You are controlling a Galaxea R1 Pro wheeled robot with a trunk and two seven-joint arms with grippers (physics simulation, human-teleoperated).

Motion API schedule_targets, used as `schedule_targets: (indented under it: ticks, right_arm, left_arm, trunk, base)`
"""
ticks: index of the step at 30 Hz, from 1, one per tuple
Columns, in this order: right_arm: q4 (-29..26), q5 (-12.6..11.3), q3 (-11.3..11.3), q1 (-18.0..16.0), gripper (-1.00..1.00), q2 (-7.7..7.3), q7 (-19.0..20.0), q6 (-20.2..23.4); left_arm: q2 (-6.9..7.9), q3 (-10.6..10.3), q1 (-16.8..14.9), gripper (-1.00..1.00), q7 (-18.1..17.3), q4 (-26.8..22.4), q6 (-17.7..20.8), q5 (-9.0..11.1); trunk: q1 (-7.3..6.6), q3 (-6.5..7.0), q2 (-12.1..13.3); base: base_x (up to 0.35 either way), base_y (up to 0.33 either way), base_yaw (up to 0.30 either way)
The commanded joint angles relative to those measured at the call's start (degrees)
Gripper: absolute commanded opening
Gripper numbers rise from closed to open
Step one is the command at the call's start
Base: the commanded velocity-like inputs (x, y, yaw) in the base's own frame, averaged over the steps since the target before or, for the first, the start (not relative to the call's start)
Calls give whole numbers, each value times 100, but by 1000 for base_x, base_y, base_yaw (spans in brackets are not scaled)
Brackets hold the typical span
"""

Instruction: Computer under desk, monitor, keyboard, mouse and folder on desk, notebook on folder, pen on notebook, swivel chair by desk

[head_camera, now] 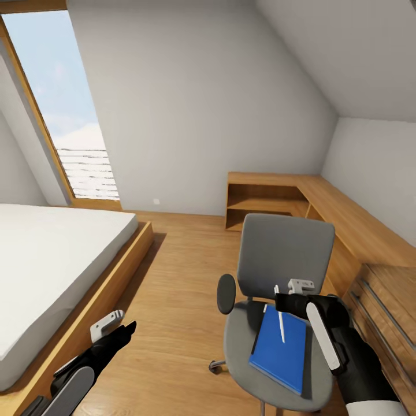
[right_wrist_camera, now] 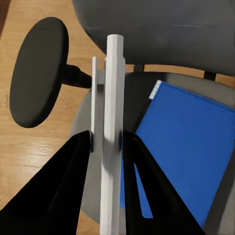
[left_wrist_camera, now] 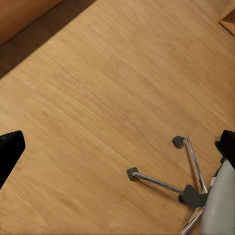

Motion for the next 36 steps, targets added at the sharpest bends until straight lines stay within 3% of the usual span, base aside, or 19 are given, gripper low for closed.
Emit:
schedule_targets:
  ticks: [1, 13, 20, 30, 36]
  right_arm:
    - [-10, -46, -89, -2, -100, -1, -15, 18]
    - [13, -49, -221, -2, -100, -1, -7, 10]
    - [12, -49, -233, -2, -100, -12, -2, 2]
    - [-3, -49, -330, -2, -100, -18, 2, -9]
    - [-95, -49, -562, -2, -100, -18, 2, -3]
  left_arm:
    - [-1, -22, -6, 100, 40, -9, 10, 32]
    - [-4, -120, -6, 100, 37, 22, 12, 34]
    - [1, -121, -6, 100, 25, 33, 26, 42]
    - [3, -121, -6, 100, 23, 31, 24, 38]
    - [-1, -121, -6, 100, 25, 31, 19, 41]
  trunk:
    - [-22, 12, 37]
    - [-286, 227, 518]
    - [-439, 353, 799]
    - [-659, 532, 1200]
    - [-791, 640, 1441]
  base:
    - [0, 0, 0]
    - [0, 9, 0]
    - [-78, 236, -17]
    - [-119, 238, -213]
    - [-11, 19, -268]
